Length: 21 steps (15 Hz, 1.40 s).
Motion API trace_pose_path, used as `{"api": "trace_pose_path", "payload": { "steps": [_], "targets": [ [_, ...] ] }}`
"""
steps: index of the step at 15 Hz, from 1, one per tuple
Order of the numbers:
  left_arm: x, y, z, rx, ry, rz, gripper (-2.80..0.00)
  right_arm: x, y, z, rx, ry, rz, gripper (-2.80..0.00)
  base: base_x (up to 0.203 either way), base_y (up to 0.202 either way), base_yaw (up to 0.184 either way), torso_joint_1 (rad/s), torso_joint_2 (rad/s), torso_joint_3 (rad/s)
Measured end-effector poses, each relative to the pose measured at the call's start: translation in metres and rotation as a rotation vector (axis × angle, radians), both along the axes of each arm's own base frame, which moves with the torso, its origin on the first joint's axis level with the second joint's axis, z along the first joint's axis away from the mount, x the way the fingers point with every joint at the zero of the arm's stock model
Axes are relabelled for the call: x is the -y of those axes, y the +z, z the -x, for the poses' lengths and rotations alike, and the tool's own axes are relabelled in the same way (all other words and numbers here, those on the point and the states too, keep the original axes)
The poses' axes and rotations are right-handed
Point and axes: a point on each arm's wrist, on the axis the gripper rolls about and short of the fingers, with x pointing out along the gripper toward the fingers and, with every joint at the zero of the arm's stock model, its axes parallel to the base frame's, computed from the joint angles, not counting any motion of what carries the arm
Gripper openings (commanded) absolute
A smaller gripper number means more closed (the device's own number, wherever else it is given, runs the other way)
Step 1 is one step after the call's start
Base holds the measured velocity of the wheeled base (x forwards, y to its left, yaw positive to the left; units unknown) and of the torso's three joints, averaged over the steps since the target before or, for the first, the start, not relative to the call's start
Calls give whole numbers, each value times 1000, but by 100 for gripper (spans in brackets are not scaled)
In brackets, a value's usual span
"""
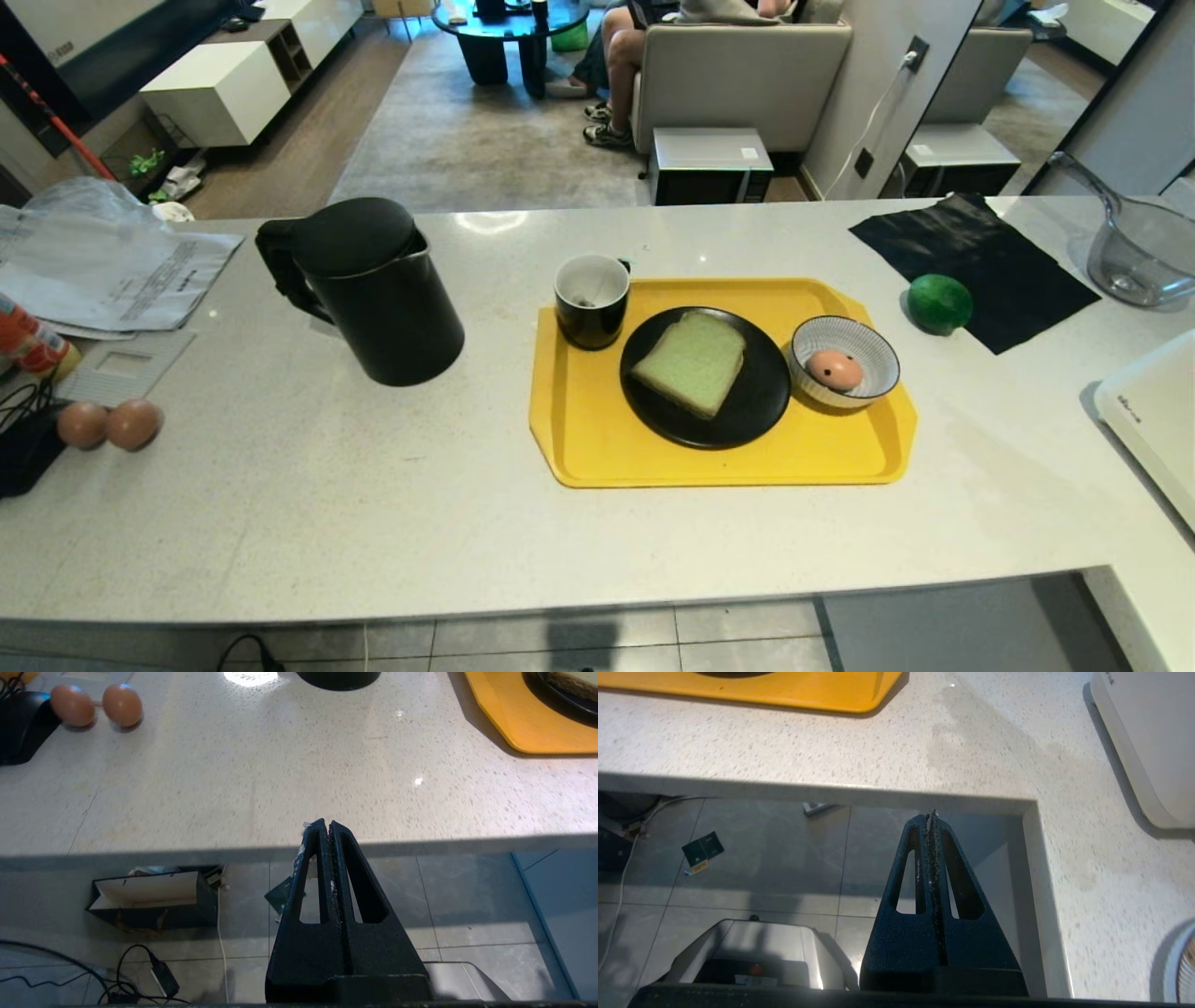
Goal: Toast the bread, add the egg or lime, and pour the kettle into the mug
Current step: Pick up the kettle
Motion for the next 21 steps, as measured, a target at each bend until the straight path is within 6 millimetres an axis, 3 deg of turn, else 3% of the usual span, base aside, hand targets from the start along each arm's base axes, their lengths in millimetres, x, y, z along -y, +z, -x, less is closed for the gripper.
{"api": "trace_pose_path", "payload": {
  "steps": [4, 21],
  "targets": [
    [0, 0, 0, 0, 0, 0, -280, 0, 0, 0, 0, 0, 0, -280, 167, 0, 1, 13, 7, -3],
    [0, 0, 0, 0, 0, -2, -280, 0, 0, 0, 0, 0, 0, -280, 0, 0, 0, 0, 0, 0]
  ]
}}
